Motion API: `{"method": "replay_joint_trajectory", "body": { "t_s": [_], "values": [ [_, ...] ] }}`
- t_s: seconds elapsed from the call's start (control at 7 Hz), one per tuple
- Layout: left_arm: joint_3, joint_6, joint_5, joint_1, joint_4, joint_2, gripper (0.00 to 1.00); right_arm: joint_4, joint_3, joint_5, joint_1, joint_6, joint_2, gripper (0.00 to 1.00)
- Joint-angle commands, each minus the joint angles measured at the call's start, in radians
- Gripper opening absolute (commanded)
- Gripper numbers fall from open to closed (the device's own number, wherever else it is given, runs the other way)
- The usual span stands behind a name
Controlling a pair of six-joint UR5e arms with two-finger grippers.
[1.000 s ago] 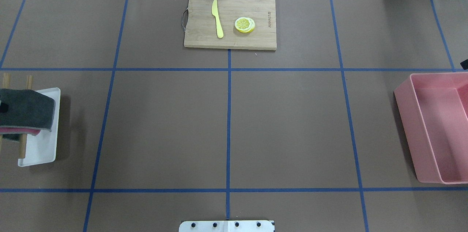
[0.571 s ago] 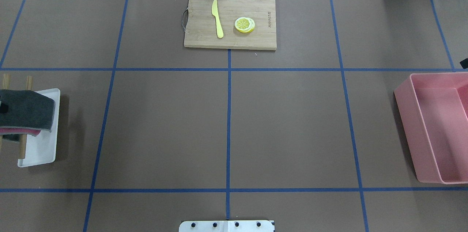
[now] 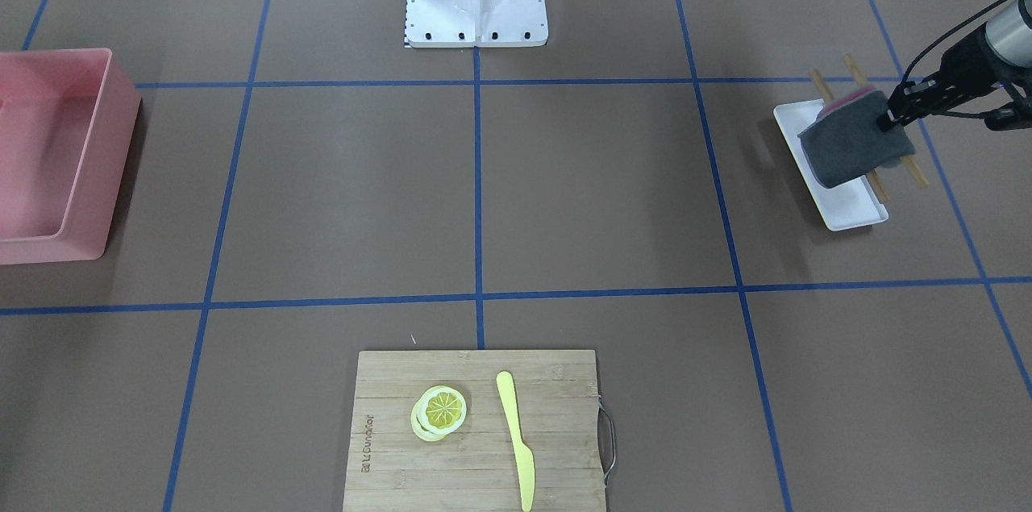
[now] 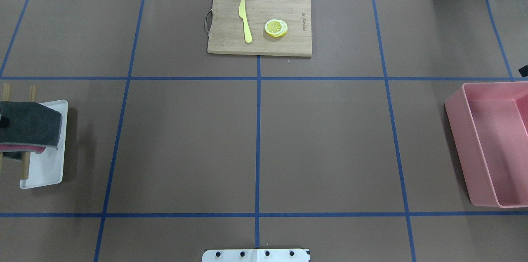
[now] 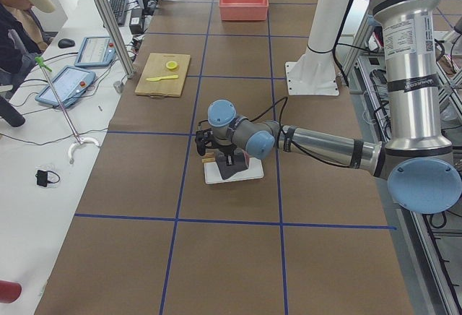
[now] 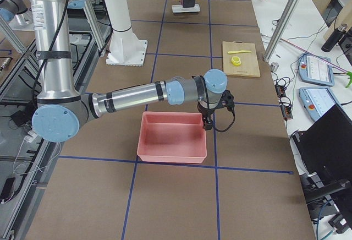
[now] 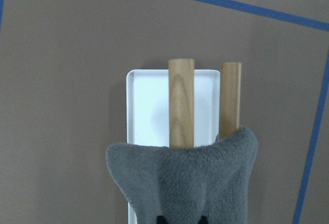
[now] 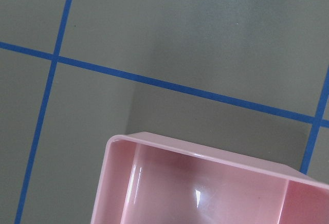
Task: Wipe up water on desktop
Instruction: 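Lift the grey towel up off the white tray with the left gripper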
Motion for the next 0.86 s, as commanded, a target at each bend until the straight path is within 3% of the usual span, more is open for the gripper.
{"method": "replay_joint_trajectory", "body": {
  "t_s": [0.0, 0.14, 0.29, 0.71],
  "values": [
    [0.0, -0.001, -0.001, -0.001, 0.0, 0.0, 0.48, 0.0, 0.001, 0.0, 0.0, 0.0, 0.001, 1.0],
    [0.0, -0.001, -0.003, -0.001, 0.0, 0.0, 0.59, 0.0, 0.001, 0.0, 0.0, 0.0, 0.0, 1.0],
    [0.0, -0.001, -0.001, -0.001, 0.0, 0.002, 0.48, 0.0, 0.001, 0.0, 0.0, 0.0, 0.001, 1.0],
    [0.018, 0.0, -0.001, 0.004, 0.0, 0.0, 0.48, -0.001, -0.001, 0.0, 0.0, 0.0, 0.001, 1.0]
  ]
}}
